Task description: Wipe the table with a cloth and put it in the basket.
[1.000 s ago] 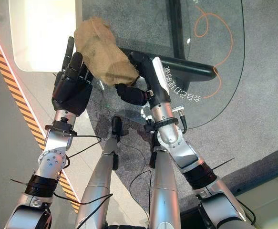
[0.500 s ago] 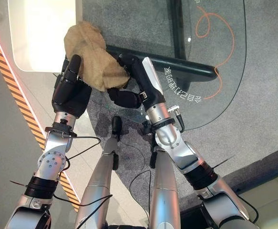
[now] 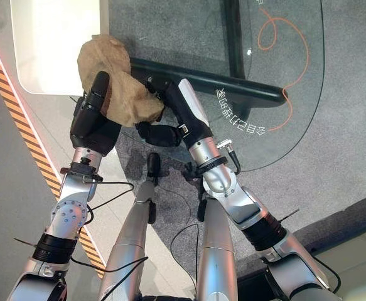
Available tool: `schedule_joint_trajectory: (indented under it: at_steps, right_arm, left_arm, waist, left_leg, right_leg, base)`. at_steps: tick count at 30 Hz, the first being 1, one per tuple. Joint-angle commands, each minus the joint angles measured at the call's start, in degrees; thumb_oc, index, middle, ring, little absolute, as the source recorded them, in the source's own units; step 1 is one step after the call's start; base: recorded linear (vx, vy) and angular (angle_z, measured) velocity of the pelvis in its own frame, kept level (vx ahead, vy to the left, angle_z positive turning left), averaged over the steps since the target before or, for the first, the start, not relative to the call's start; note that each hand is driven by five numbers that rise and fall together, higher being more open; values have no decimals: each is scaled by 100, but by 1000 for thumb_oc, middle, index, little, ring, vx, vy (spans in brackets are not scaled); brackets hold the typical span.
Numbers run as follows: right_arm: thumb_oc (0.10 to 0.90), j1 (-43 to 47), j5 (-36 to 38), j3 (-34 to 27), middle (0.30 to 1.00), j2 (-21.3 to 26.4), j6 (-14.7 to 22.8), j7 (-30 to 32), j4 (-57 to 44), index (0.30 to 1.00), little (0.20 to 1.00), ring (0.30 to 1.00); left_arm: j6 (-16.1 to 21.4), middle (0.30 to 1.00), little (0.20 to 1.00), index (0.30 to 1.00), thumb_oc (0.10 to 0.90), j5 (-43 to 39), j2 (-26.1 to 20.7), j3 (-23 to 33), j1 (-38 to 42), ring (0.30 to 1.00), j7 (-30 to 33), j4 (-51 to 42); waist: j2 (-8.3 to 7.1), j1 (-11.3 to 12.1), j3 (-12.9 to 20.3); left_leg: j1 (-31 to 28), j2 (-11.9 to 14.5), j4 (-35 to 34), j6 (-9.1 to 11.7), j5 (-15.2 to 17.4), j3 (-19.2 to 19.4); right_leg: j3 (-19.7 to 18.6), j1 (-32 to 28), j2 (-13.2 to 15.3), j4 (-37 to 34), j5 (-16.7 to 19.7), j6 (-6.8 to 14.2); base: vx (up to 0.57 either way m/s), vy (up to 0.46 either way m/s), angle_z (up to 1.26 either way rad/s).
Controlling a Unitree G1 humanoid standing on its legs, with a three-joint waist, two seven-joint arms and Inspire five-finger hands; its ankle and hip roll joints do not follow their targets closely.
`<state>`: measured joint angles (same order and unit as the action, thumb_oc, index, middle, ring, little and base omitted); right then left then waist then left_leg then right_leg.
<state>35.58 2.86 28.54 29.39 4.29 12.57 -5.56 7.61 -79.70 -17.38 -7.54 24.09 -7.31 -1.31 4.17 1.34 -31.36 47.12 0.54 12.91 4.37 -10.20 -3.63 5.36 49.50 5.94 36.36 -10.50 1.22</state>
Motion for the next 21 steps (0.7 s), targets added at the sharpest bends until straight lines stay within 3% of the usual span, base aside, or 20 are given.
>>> schedule_joint_trajectory:
  at_steps: [1,3,4,5,6,21]
  right_arm:
    - [100,819,133,138,300,-336,639,-175,-1363,300,200,300]
    - [100,800,122,135,300,-342,627,-194,-1367,300,200,300]
    - [100,791,117,129,300,-347,624,-208,-1366,300,200,300]
    - [100,798,121,133,300,-346,616,-213,-1368,300,200,300]
    - [100,805,107,148,300,-353,605,-211,-1362,300,200,300]
    - [100,771,28,81,300,-488,569,-275,-1345,300,200,300]
  left_arm:
    - [151,900,900,900,800,54,-144,-35,310,900,-437,-855]
    - [201,900,900,900,800,83,-133,-21,296,900,-468,-878]
    - [248,549,491,549,391,117,-121,-9,281,549,-441,-903]
    - [296,335,241,335,141,131,-111,-9,282,335,-426,-900]
    - [366,300,200,300,100,152,-109,-16,302,300,-427,-894]
    - [929,300,200,300,100,307,65,106,294,300,-436,-951]
  waist:
    - [-206,80,157]
    - [-209,82,157]
    - [-211,84,157]
    - [-210,83,157]
    - [-210,81,157]
    - [-239,105,157]
  left_leg:
    - [-246,-580,605,-499,938,414]
    - [-243,-579,606,-497,938,414]
    - [-249,-580,598,-499,937,415]
    - [-251,-580,588,-498,933,416]
    - [-247,-587,592,-498,935,411]
    - [-236,-613,607,-502,939,379]
  right_leg:
    - [70,-305,-409,-1512,1030,205]
    - [70,-303,-412,-1511,1027,202]
    - [70,-306,-416,-1515,1029,199]
    - [69,-306,-417,-1524,1030,199]
    - [65,-301,-422,-1523,1028,199]
    - [63,-288,-435,-1502,1025,191]
  base:
    - [0,0,0]
    - [0,0,0]
    - [0,0,0]
    - [0,0,0]
    - [0,0,0]
    - [0,0,0]
